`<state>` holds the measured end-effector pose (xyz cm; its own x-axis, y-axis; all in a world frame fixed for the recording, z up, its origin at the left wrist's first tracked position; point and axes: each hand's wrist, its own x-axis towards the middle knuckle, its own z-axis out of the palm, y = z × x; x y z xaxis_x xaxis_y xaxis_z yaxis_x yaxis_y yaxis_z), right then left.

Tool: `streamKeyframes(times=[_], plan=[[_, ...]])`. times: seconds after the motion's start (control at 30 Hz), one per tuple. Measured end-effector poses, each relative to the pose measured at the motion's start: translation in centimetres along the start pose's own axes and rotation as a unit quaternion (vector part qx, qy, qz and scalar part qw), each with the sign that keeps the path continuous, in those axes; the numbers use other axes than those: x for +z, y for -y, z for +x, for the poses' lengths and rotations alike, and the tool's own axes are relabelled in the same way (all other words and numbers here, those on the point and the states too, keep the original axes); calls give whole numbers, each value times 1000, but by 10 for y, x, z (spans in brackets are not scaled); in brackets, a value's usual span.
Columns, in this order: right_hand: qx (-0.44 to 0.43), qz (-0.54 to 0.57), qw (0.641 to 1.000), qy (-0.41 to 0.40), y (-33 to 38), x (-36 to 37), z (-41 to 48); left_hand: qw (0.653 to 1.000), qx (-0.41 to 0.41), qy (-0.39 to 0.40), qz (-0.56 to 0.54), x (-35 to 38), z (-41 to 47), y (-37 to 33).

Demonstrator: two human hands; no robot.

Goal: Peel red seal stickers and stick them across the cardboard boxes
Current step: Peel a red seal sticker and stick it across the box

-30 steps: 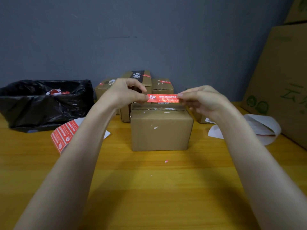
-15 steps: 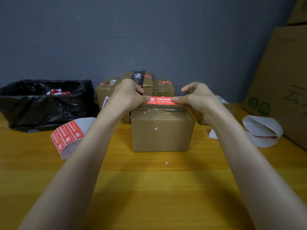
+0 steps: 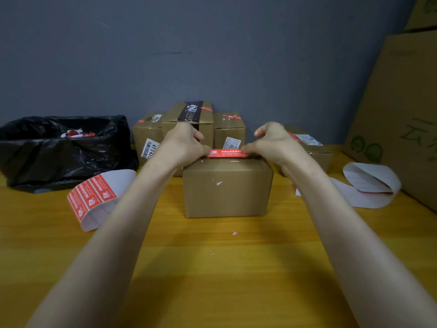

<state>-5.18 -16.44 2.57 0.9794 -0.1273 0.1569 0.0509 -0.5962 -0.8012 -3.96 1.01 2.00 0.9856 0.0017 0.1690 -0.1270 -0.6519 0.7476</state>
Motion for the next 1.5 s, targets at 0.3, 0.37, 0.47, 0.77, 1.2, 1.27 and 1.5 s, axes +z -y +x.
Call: streamKeyframes(times=[0.3,0.37,0.47,0.77,1.2,1.27,1.5], plan=[[-5,-18,1000,7,0,3,1,1000,2,-1,7,0,3,3],[-2,-23,1000,8,0,4,2,1000,4,-2,12,-1,3,3],[0,-26,1000,2,0,5,3,1000,6,-4,18,-1,3,3],[-5,-59,998,2,-2,7,6,998,5,-19,56,3,1,2],[-31,-131,991,20,-2,0,-2,992,46,-25,114,2,-3,3],[-25,-118,992,29,-3,-2,-3,991,52,-33,122,1,-4,4],[0,-87,996,14,-1,5,-6,992,47,-80,83,6,-2,6]])
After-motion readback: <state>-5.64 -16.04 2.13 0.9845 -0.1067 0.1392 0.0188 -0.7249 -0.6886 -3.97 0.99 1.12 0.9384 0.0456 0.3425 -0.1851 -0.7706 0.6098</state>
